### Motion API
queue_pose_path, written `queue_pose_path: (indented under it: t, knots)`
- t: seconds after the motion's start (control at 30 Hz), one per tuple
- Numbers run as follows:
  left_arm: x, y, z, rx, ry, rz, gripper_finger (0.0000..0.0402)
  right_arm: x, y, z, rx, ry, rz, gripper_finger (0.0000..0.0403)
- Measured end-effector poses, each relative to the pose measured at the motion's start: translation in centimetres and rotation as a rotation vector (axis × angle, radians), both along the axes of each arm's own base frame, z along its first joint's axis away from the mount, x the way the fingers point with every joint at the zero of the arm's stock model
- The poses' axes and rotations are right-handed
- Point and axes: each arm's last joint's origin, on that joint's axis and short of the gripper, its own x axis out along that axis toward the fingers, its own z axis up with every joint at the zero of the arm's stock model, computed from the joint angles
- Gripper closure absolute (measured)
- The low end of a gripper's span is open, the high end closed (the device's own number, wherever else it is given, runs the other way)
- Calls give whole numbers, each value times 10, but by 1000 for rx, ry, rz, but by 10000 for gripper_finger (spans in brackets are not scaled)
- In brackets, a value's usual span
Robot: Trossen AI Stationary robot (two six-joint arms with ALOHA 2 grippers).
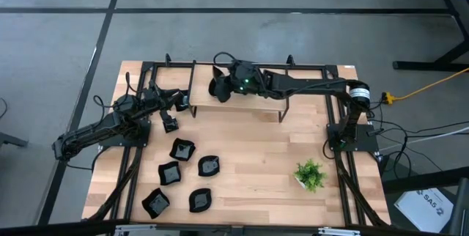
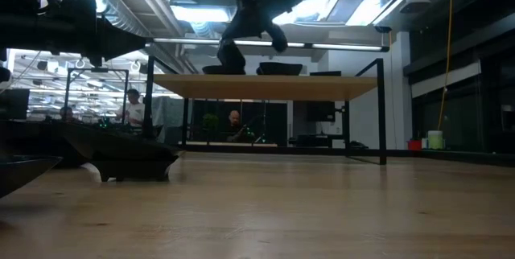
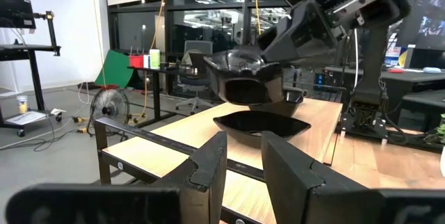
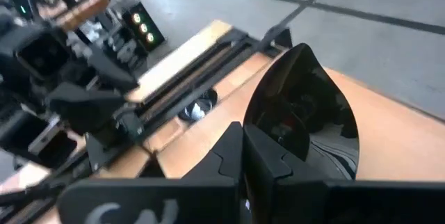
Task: Pick & Place Mini shaped plates
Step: Stack the leaf-shaped plate on top of the leaf-shaped plate on the shelf
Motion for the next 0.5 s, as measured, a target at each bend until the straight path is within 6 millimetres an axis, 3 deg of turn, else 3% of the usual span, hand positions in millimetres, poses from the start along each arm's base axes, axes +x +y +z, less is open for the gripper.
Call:
queue_pose_path:
  t: [0.17,0.5]
  knots:
    - [0,0,0,0,0,0,315,2,15,16,-18,34,18,397]
    - [0,0,0,0,1,0,315,-1,35,17,-28,123,-67,397]
